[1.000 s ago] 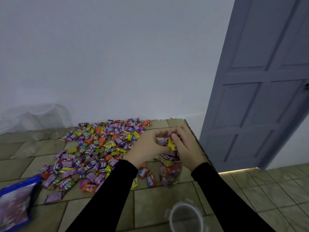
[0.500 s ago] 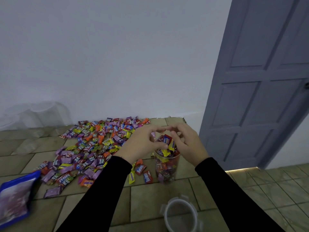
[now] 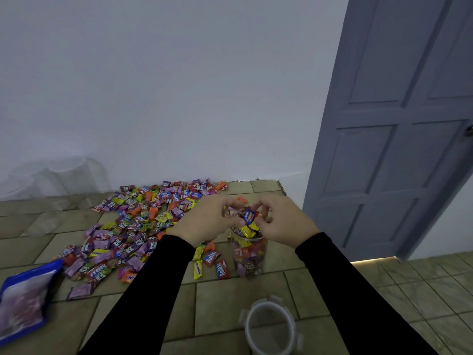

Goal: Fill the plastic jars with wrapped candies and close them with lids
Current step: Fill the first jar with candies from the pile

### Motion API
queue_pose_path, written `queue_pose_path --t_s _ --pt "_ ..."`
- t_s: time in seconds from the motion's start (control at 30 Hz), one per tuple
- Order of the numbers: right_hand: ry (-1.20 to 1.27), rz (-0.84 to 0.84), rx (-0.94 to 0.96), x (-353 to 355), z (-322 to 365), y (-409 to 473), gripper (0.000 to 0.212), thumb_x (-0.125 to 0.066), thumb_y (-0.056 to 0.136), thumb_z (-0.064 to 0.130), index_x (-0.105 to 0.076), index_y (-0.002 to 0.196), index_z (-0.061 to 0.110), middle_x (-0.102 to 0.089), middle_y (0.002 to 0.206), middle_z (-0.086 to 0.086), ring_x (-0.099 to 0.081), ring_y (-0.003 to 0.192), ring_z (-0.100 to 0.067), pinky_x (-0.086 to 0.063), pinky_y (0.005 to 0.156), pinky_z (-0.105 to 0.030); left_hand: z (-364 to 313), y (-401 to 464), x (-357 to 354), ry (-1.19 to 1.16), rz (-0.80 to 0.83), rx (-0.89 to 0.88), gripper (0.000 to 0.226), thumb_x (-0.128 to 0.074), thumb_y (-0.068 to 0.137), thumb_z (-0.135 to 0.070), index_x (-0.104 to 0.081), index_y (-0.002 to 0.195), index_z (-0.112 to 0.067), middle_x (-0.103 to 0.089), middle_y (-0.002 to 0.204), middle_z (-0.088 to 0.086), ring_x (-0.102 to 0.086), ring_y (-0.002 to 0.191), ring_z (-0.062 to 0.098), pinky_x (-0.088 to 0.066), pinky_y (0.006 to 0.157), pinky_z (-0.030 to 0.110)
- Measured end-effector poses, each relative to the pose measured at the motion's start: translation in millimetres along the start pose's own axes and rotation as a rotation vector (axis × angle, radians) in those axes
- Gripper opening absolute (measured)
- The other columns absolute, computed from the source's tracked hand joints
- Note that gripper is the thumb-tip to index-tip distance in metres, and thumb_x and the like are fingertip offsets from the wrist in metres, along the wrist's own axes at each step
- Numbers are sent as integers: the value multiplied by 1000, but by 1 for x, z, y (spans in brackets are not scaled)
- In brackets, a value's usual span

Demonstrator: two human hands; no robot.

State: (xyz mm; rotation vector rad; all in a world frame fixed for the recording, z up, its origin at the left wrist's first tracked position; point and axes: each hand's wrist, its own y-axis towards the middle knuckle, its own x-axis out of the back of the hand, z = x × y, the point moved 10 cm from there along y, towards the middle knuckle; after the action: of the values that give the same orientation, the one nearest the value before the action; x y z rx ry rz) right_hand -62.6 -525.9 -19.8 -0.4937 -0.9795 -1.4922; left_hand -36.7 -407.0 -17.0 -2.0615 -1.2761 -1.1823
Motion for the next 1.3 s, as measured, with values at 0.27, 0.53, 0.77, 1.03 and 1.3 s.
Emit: queue_pose_path --t_s 0.27,0.53,0.77,1.03,1.3 --pt "-277 175 -250 1 -8 7 26 -59 89 26 -63 109 10 -63 107 -8 -60 98 -23 -49 78 -30 -6 8 -14 94 33 45 26 -73 83 -29 -70 108 -20 -62 117 -3 -53 104 12 -33 79 21" --pt "-343 164 -315 7 -4 3 23 -57 87 17 -63 107 7 -63 111 -10 -62 100 -23 -53 82 -31 -14 7 -15 110 77 -19 47 -71 85 -30 -57 130 -28 -52 127 -4 -41 93 9 -32 81 24" --pt "-208 139 -280 8 1 6 21 -62 89 24 -63 108 14 -65 108 -6 -62 98 -22 -51 85 -34 -5 6 -12 114 63 23 37 -75 80 -35 -68 114 -23 -57 126 -4 -51 118 15 -39 92 29" --pt "-499 112 -285 12 2 3 32 -72 78 43 -66 102 22 -66 105 2 -62 102 -19 -44 78 -29 -5 1 -6 222 37 18 35 -74 81 -30 -69 115 -24 -59 129 -2 -50 120 17 -38 93 28" --pt "-586 12 -205 8 9 4 16 -58 88 23 -65 102 26 -65 106 3 -61 102 -19 -34 73 -30 -13 -2 -5 251 -34 21 18 -63 89 -32 -72 103 -26 -64 118 -2 -55 111 17 -44 93 32"
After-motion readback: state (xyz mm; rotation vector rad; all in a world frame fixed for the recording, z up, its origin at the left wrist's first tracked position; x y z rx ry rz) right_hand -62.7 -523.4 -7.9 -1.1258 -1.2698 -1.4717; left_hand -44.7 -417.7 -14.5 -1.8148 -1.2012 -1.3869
